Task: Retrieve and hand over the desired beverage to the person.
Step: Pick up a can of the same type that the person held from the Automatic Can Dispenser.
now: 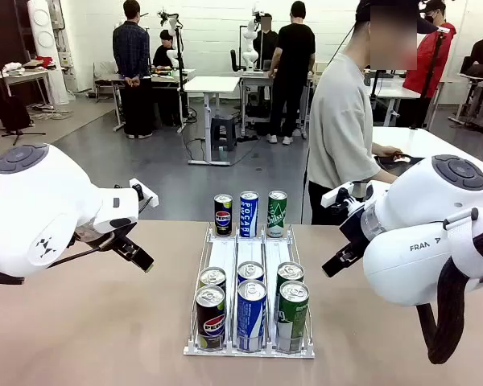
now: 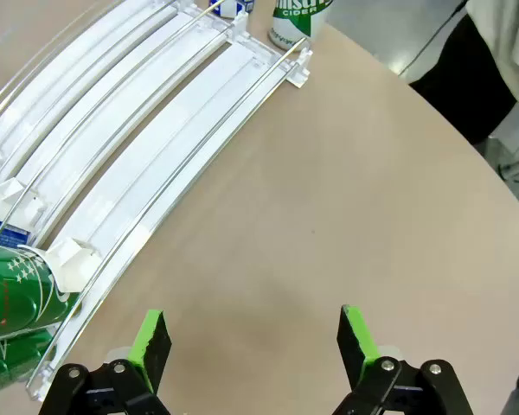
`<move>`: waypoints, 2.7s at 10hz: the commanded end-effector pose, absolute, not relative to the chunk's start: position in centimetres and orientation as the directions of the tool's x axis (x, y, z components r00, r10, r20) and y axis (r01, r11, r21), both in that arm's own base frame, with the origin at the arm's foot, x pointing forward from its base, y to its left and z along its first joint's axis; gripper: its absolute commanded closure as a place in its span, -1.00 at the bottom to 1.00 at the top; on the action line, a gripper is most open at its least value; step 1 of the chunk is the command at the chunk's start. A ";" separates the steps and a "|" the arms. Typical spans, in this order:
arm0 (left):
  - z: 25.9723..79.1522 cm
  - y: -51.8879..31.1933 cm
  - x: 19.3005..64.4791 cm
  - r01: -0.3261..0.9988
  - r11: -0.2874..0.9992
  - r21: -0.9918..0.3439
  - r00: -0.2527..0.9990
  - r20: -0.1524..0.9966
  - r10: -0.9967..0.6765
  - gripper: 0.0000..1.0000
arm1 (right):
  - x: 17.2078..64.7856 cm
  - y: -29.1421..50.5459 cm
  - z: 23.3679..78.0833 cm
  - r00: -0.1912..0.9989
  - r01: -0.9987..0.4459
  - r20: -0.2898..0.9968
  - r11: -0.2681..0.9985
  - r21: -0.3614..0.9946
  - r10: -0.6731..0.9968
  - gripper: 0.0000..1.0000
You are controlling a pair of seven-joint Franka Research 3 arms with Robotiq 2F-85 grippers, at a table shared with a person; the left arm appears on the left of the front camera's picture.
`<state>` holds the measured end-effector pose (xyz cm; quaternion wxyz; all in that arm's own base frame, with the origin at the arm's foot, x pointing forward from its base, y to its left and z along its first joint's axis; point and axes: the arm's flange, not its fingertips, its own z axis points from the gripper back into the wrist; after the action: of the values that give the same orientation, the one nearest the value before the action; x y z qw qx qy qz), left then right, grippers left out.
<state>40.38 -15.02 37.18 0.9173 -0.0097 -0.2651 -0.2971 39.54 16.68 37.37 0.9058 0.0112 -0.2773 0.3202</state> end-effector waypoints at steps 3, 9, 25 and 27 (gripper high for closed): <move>37.2 -15.0 40.4 0.550 0.823 0.140 0.683 0.492 -0.540 -1.00 | 39.5 16.7 37.4 0.641 -0.586 0.510 0.795 -0.157 0.574 -1.00; 37.2 -15.0 40.4 0.550 0.823 0.140 0.683 0.492 -0.540 -1.00 | 39.5 16.7 37.4 0.641 -0.586 0.510 0.795 -0.157 0.574 -1.00; 61.1 -11.8 35.0 0.562 0.791 0.242 0.612 0.521 -0.595 -1.00 | 24.5 14.5 61.5 0.507 -0.398 0.665 0.833 -0.384 0.548 -1.00; 62.7 -10.2 34.8 0.697 0.716 0.031 0.562 0.597 -0.573 -1.00 | 23.8 12.7 61.8 0.486 -0.532 0.668 0.797 -0.286 0.564 -1.00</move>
<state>34.88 -11.71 62.78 0.8935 -0.0111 -0.3021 -0.3321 23.64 14.20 61.71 0.8662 -0.0909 -0.4018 0.2827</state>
